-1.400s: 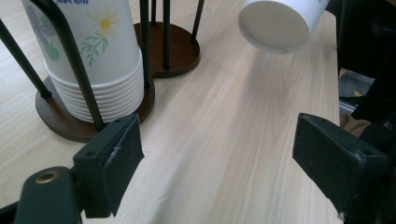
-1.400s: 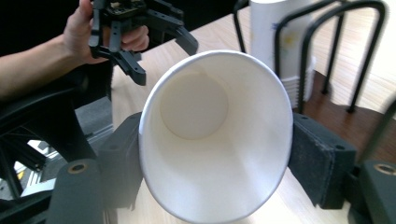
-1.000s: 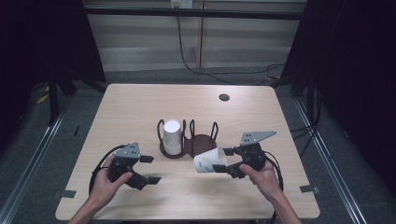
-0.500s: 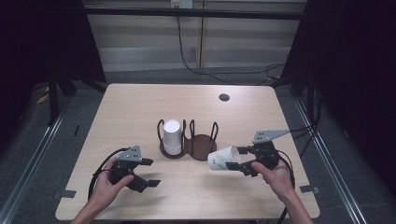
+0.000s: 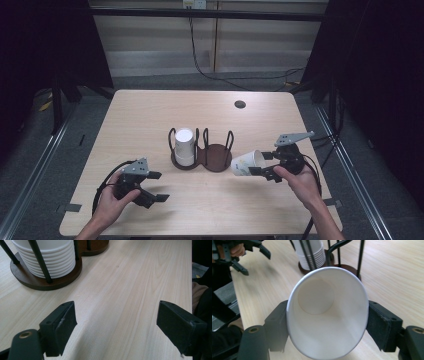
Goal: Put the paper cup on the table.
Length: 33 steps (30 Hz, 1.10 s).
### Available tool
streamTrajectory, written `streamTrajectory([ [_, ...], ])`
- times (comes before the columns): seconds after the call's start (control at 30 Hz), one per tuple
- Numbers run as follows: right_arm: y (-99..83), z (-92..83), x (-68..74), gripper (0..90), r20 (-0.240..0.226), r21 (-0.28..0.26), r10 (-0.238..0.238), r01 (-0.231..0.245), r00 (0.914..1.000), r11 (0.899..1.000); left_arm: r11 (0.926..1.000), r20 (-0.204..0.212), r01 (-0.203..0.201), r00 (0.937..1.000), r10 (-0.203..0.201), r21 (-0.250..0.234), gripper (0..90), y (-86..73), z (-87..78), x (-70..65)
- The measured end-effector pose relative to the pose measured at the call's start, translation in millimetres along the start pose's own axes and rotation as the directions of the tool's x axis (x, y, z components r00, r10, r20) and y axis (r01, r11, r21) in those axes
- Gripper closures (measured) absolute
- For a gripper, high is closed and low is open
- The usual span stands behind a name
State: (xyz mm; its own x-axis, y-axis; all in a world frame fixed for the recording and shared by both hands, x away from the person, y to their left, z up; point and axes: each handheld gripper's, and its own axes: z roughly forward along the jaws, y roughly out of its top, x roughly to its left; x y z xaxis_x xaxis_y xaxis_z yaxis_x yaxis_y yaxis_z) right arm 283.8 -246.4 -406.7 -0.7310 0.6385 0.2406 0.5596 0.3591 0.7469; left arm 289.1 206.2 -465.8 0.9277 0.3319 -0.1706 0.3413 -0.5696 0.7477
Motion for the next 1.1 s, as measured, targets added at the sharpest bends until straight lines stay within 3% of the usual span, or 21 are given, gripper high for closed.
streamTrajectory([
  [0.03, 0.0, 0.0, 0.0, 26.3, 0.0, 0.0, 0.0, 0.0, 1.0, 1.0, 1.0, -0.002, 0.006, 1.0, -0.006, -0.007, 16.1, -0.1, 0.1, -0.3],
  [0.07, 2.4, 2.0, -2.1, 26.4, 0.018, 0.027, -0.003, 0.003, 0.9998, 1.0, 0.9995, -0.032, 0.008, 0.9995, -0.009, -0.032, 16.1, -0.3, -2.5, -1.1],
  [0.23, 6.6, 3.8, -8.3, 26.3, 0.036, 0.051, 0.003, -0.005, 0.9993, 0.999, 0.9985, -0.031, 0.006, 0.9995, -0.007, -0.054, 16.1, -1.2, -6.2, -1.6],
  [0.37, 11.4, 5.2, -13.4, 26.4, 0.061, 0.092, -0.002, -0.004, 0.9981, 0.996, 0.9993, -0.018, 0.006, 0.9998, -0.006, -0.037, 16.1, -3.4, -2.7, -2.6],
  [0.53, 22.5, 7.1, -18.8, 26.4, 0.091, 0.131, -0.015, 0.003, 0.9957, 0.991, 0.9996, -0.008, -0.024, 0.9997, 0.024, -0.014, 16.1, -3.7, 0.6, -4.9],
  [0.9, 43.9, 18.6, -31.3, 26.0, 0.125, 0.235, -0.023, -0.007, 0.9918, 0.972, 0.9999, -0.005, -0.015, 0.9999, 0.015, -0.007, 16.1, -5.8, 0.4, -3.4],
  [1.1, 52.0, 22.6, -35.0, 25.7, 0.133, 0.264, -0.03, -0.006, 0.9907, 0.964, 0.9999, 0.002, -0.006, 1.0, 0.006, -0.013, 16.1, -6.4, 0.3, -2.0],
])
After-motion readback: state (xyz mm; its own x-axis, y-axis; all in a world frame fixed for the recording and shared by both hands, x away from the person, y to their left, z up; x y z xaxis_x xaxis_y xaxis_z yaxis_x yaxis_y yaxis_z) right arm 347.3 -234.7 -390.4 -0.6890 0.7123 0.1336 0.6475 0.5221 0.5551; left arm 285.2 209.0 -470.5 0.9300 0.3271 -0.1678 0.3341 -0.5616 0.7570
